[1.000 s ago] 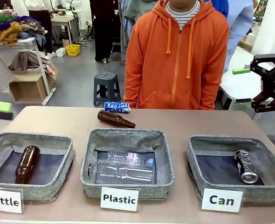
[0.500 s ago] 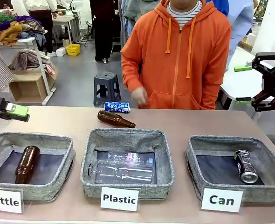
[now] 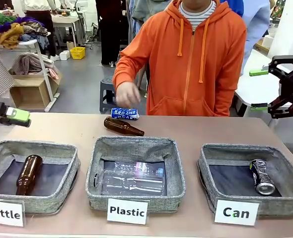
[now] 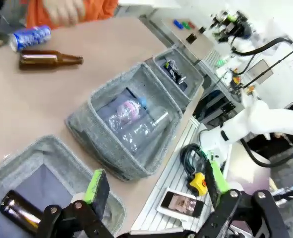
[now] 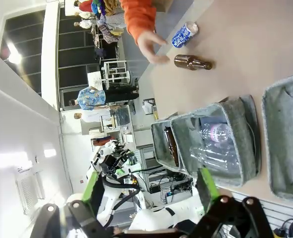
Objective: Sort the can waste into the basket.
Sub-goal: Pick up the can waste from the table and place it in the right Fabric basket.
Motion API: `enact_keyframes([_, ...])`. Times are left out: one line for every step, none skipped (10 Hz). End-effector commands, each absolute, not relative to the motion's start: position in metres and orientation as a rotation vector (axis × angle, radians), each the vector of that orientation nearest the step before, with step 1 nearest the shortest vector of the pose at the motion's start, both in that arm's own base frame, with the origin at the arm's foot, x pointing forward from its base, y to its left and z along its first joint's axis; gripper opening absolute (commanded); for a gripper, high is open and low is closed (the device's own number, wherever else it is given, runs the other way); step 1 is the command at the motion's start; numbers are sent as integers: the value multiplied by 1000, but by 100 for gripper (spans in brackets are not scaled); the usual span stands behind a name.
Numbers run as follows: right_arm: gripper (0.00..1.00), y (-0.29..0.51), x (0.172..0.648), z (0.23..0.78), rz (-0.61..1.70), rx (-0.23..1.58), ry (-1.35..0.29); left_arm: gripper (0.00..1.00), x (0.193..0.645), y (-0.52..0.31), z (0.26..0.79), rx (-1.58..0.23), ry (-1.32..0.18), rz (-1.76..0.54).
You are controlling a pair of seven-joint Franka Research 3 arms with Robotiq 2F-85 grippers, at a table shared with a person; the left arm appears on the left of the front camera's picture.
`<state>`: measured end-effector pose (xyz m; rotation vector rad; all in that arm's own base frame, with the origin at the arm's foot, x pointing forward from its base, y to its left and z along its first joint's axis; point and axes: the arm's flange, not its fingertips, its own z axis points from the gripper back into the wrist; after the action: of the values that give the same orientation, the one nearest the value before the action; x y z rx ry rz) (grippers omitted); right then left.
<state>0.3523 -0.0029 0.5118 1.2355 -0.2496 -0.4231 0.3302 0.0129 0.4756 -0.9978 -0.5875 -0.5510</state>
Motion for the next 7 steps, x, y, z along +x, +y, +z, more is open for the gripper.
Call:
enact_keyframes([100, -1, 352, 514, -432, 1267, -237, 100, 386, -13, 502, -971, -636, -577])
enact_keyframes([100, -1, 352, 514, -432, 1267, -237, 100, 431, -42, 513, -939, -599, -600])
enact_keyframes([100, -1, 352, 514, -432, 1267, -237, 100, 483, -76, 518, -931, -521, -622])
enact_keyframes([100, -1, 352, 514, -432, 1267, -237, 100, 522, -97, 517, -903, -492, -574])
enact_keyframes([100, -1, 352, 514, -432, 1267, -237, 100, 554, -110, 511, -889, -479, -520])
enact_keyframes([100, -1, 352, 514, -432, 1267, -237, 100, 574, -108, 505, -882, -431, -468])
enact_keyframes([100, -1, 352, 514, -432, 1267, -237, 100, 574, -77, 510, -936, -436, -420])
